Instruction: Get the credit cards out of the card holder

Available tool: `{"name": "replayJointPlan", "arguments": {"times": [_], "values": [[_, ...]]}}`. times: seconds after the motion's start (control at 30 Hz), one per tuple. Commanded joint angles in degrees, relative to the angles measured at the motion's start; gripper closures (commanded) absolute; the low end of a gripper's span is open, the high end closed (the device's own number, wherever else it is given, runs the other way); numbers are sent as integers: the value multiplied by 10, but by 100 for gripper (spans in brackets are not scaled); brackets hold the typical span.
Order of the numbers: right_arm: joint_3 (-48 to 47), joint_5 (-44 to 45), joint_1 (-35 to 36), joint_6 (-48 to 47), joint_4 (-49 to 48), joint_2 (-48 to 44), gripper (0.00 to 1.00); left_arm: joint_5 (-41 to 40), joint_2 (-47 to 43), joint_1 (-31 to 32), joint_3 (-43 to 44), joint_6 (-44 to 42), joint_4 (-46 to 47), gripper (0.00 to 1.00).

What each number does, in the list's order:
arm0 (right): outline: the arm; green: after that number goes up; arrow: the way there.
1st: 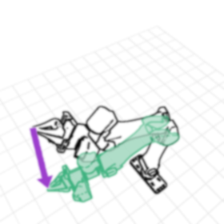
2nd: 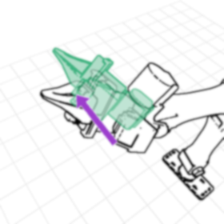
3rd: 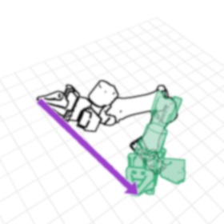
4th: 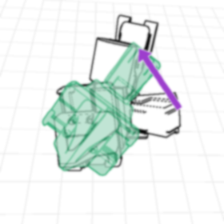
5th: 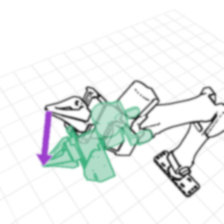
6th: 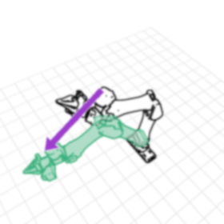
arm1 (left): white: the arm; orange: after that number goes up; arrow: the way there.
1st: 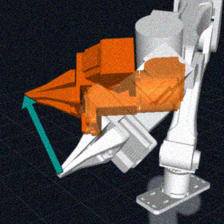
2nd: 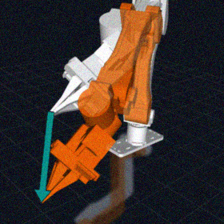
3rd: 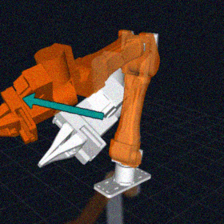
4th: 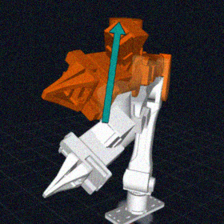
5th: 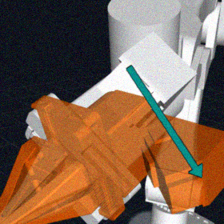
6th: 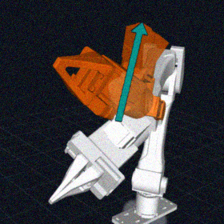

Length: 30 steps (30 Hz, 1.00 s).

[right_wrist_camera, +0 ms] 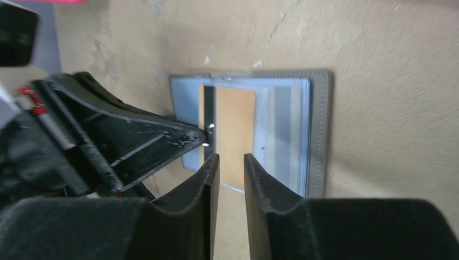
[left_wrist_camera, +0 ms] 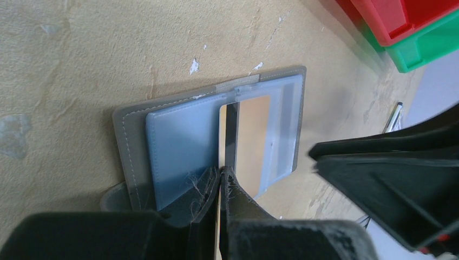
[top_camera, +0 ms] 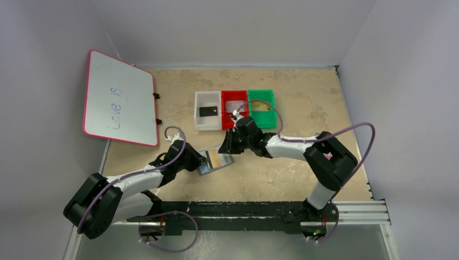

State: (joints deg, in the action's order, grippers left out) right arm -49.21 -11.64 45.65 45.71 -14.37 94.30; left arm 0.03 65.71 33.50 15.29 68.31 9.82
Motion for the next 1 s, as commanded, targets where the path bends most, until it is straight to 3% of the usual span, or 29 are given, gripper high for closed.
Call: {"name": "replayJointPlan", "arguments": {"times": [0.0, 0.2, 0.6, 0.87, 0.97], "values": [[-41, -57, 15, 8, -18, 33, 76, 1, 1, 1, 16, -11, 6, 100], [-58, -56, 23, -2, 8, 72, 76, 0, 2, 1, 16, -10, 5, 100], [-71, 37, 23, -8, 120, 101, 79, -12, -8, 1, 22, -21, -23, 100], [-75, 43, 23, -9, 122, 114, 80, -10, -23, 1, 12, -6, 8, 100], [-74, 43, 23, -8, 124, 114, 80, 2, -23, 1, 1, 8, 48, 86]]}}
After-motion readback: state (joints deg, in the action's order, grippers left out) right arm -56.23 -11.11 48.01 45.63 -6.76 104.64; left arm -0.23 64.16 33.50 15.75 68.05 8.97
